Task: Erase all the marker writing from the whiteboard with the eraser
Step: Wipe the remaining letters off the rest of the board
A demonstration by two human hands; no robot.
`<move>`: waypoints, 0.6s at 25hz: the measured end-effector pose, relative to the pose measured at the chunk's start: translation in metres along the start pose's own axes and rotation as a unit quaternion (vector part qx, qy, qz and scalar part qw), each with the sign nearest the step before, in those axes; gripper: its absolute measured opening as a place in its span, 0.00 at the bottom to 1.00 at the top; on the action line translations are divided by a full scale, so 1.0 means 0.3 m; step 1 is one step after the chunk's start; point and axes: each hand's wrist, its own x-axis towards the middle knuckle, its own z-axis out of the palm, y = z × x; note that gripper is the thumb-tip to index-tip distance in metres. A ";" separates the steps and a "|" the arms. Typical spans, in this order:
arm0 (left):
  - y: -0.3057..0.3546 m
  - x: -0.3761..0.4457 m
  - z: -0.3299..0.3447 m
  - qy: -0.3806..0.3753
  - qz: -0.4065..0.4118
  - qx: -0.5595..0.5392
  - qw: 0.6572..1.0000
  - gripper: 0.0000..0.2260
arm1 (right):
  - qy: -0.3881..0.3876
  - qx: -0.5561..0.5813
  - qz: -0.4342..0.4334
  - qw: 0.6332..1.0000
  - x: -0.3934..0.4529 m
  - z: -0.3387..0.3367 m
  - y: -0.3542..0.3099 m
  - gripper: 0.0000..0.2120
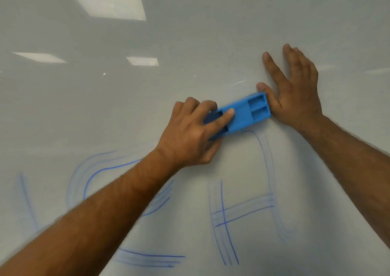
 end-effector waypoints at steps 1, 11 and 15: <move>0.039 -0.039 0.007 -0.018 0.035 -0.022 0.999 0.24 | -0.004 0.003 0.004 1.000 -0.003 0.000 -0.001 0.30; -0.024 0.003 -0.022 -0.003 -0.014 0.023 1.000 0.24 | 0.006 0.045 0.010 0.999 -0.007 0.012 0.011 0.28; -0.012 0.049 0.000 0.011 -0.043 0.049 0.998 0.24 | 0.032 0.064 0.002 0.997 -0.002 0.019 0.025 0.26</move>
